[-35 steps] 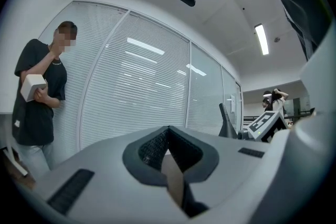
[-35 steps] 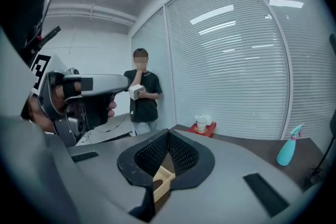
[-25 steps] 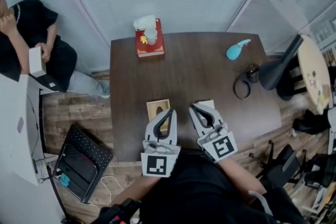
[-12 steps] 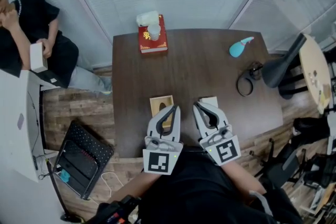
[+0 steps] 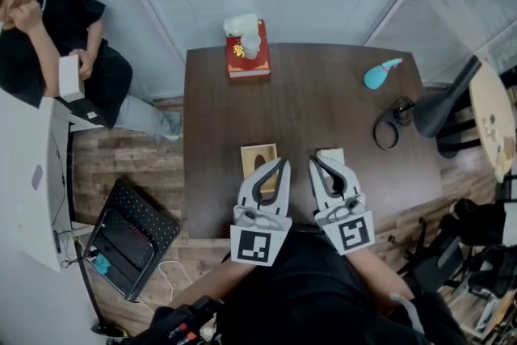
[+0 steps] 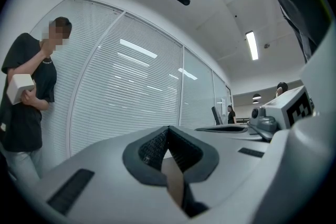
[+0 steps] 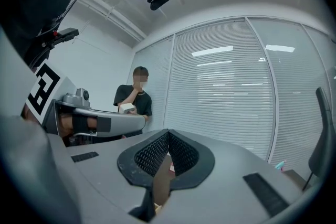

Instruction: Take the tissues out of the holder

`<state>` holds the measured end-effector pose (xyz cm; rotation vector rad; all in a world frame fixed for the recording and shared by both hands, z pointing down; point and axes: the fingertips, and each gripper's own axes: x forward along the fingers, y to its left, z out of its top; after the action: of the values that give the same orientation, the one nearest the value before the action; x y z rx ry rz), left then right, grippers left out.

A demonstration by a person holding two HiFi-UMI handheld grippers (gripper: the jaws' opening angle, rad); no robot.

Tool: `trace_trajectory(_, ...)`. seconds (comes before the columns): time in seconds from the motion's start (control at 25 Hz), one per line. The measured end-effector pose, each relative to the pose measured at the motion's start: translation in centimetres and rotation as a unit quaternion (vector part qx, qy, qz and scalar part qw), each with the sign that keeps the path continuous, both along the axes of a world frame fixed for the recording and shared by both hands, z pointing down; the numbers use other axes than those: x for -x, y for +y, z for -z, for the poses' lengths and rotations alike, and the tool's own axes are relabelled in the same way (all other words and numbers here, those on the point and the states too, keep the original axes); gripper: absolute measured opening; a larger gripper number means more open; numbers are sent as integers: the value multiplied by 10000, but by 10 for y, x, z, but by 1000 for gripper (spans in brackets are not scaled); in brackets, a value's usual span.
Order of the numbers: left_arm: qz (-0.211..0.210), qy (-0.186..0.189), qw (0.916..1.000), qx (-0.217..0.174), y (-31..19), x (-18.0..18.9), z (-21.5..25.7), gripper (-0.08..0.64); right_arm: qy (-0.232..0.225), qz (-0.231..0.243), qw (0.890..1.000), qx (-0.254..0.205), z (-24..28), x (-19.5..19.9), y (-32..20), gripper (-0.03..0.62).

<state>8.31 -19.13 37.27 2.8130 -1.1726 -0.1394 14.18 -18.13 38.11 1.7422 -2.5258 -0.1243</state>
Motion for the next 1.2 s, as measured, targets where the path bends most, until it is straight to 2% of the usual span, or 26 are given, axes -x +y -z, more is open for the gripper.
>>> trace_trajectory(0.4, -41, -67, 10000, -16, 1, -2, 0, -2, -5, -14, 10000, -40, 3, -3, 1, 11)
trace_trajectory(0.76, 56, 26, 9999, 98, 1, -1, -3, -2, -36, -6, 10000, -8, 0, -2, -1, 11)
trace_trajectory(1.2, 93, -21, 10000, -11, 2, 0, 0, -2, -1, -49, 10000, 31, 0, -5, 0, 11)
